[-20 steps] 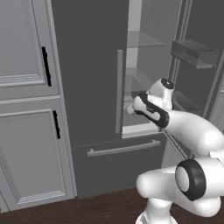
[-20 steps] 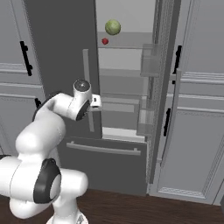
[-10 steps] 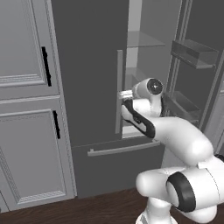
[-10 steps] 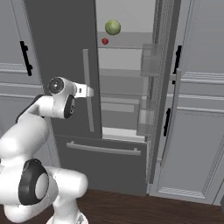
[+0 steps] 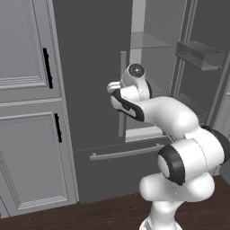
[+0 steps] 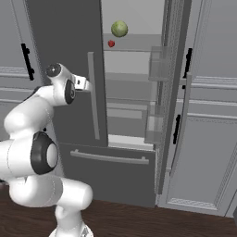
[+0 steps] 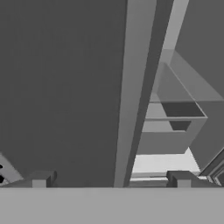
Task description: Take the strawberry from the fridge and place it on top of the pancake, located on the dining counter.
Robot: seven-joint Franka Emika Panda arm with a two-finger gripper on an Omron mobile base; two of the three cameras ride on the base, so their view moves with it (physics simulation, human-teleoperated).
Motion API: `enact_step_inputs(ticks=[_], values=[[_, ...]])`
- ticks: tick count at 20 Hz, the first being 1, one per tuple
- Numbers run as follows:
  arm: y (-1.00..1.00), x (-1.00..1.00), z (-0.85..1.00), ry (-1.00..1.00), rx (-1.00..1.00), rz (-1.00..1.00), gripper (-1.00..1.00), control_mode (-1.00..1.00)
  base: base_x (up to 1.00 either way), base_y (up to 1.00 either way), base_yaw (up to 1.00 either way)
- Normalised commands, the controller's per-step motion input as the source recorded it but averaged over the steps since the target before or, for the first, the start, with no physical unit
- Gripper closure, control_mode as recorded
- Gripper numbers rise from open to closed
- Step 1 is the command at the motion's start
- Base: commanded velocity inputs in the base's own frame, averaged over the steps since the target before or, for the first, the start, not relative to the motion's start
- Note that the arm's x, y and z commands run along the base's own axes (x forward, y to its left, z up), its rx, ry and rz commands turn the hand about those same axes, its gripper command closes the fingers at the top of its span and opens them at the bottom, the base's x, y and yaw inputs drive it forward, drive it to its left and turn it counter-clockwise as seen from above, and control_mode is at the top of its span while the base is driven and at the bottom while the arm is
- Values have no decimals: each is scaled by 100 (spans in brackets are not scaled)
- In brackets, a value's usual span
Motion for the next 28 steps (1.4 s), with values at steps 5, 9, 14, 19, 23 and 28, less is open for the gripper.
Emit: enact_step_inputs(ticks=[5,9,14,19,23,28], values=[[-35,39,0,3,3,0,-100,-100,0,0,0],[-25,64,-1,15,4,0,-100,-100,0,0,0],[0,53,0,1,1,0,-100,-100,0,0,0],[0,44,0,-9,0,0,-100,-100,0,0,0],[0,41,-3,-19,0,0,-100,-100,0,0,0],[0,27,-8,-26,0,0,-100,-100,0,0,0]])
